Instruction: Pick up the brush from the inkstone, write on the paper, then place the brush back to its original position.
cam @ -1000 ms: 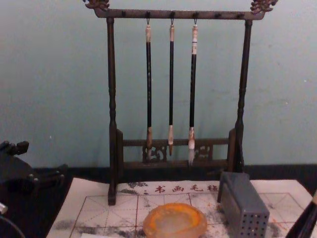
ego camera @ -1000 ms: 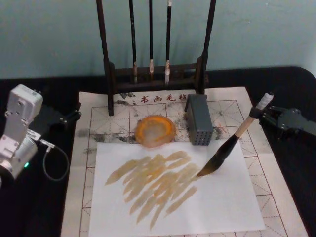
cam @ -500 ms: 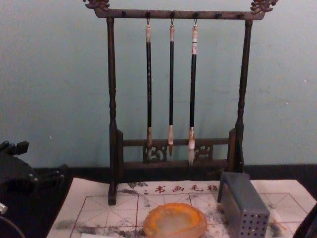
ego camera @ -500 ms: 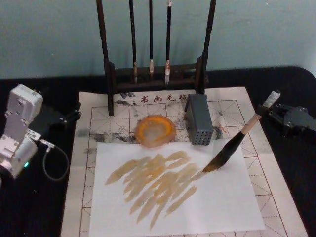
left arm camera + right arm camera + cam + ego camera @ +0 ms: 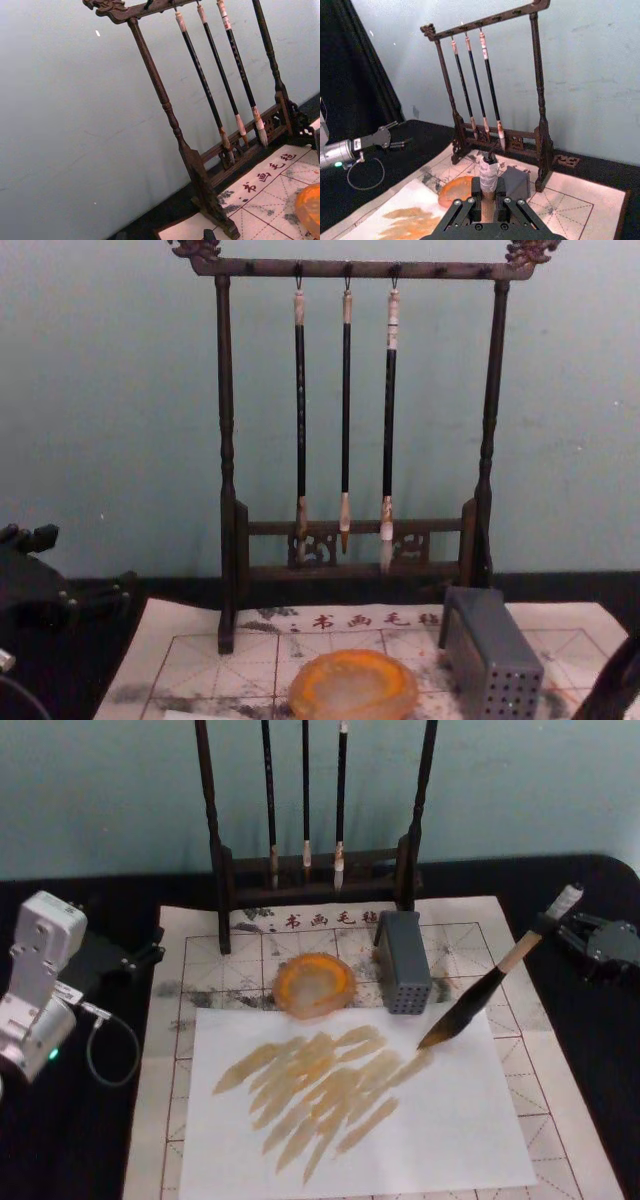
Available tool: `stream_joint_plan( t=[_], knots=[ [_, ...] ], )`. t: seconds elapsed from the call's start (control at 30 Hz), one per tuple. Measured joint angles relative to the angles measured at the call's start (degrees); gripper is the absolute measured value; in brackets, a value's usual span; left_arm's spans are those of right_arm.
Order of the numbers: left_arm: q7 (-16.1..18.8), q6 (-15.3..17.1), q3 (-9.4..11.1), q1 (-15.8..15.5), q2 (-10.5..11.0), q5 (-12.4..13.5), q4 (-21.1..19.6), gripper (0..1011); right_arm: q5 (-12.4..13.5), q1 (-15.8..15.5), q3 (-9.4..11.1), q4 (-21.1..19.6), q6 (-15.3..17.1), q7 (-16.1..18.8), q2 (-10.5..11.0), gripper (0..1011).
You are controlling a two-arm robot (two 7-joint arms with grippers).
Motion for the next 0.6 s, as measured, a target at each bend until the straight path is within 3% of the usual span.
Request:
stream_joint_plan(
  t=[0.37,0.6],
  knots=[
    [0.0,0.0,0.0,0.0,0.0,0.0,0.0,1001,0.6,0.5,0.2,0.2,-0.5,0.7,-1.4,174],
    [0.0,0.0,0.0,0.0,0.0,0.0,0.0,1001,1.9,2.3,-0.5,1.4,-0.4,1.2,-3.4,174]
  ],
)
